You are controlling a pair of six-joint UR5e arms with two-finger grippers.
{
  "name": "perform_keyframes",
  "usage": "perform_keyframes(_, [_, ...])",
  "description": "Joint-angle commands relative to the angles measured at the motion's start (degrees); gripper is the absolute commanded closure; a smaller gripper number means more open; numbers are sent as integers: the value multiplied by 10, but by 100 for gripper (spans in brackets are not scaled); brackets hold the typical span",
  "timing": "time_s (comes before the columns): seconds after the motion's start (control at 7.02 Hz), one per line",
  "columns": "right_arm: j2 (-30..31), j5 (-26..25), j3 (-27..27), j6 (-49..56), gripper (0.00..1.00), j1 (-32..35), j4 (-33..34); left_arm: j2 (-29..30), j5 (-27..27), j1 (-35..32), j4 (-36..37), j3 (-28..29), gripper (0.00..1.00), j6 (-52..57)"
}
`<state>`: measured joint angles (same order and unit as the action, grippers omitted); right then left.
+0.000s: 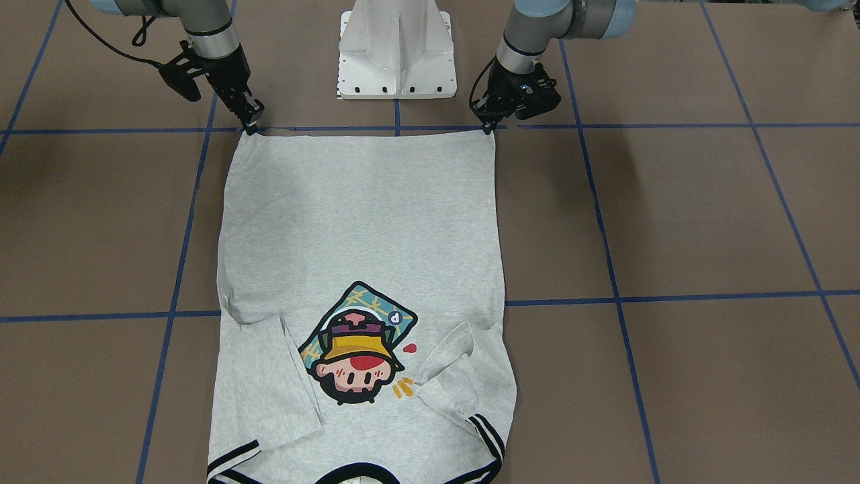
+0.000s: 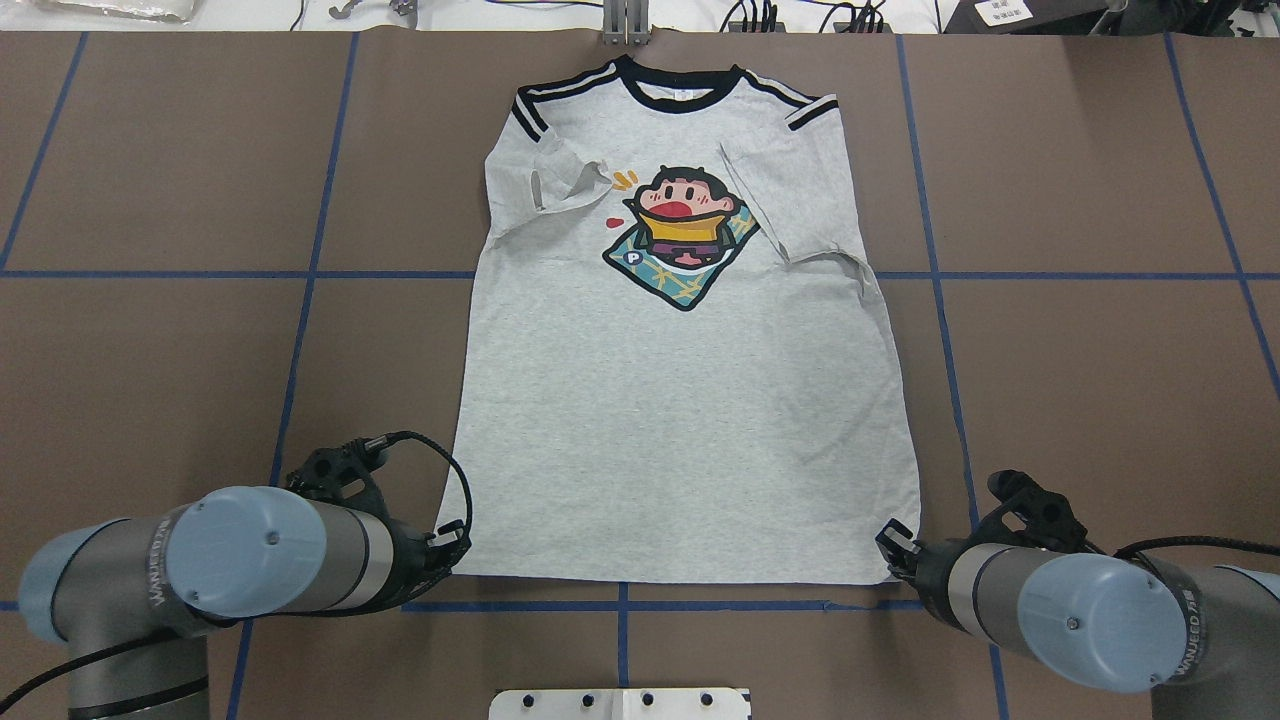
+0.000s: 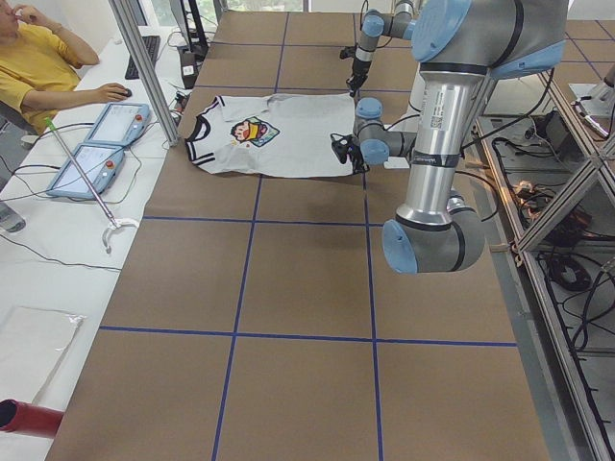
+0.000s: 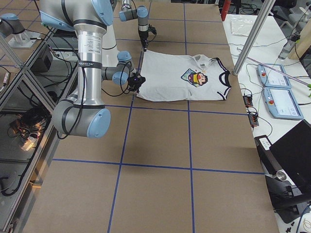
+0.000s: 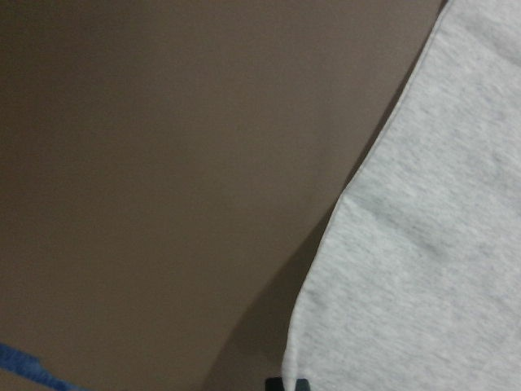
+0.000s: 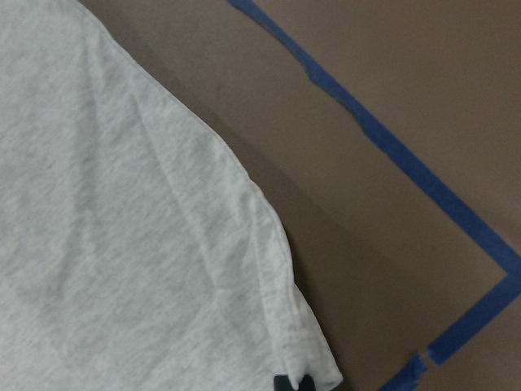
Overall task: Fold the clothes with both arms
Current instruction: 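Lift the hem with both grippers and fold it toward the collar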
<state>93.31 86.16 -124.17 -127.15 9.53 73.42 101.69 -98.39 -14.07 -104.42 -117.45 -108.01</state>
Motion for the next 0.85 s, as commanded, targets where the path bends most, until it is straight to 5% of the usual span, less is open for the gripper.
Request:
perform_keyframes(0.0, [-17, -1, -7, 0, 100, -8, 2, -52, 27, 25, 0, -48, 100, -17])
perform_keyframes(0.71, [-13, -4, -43, -1, 100, -78, 2, -86, 46, 87, -1, -96, 100, -96])
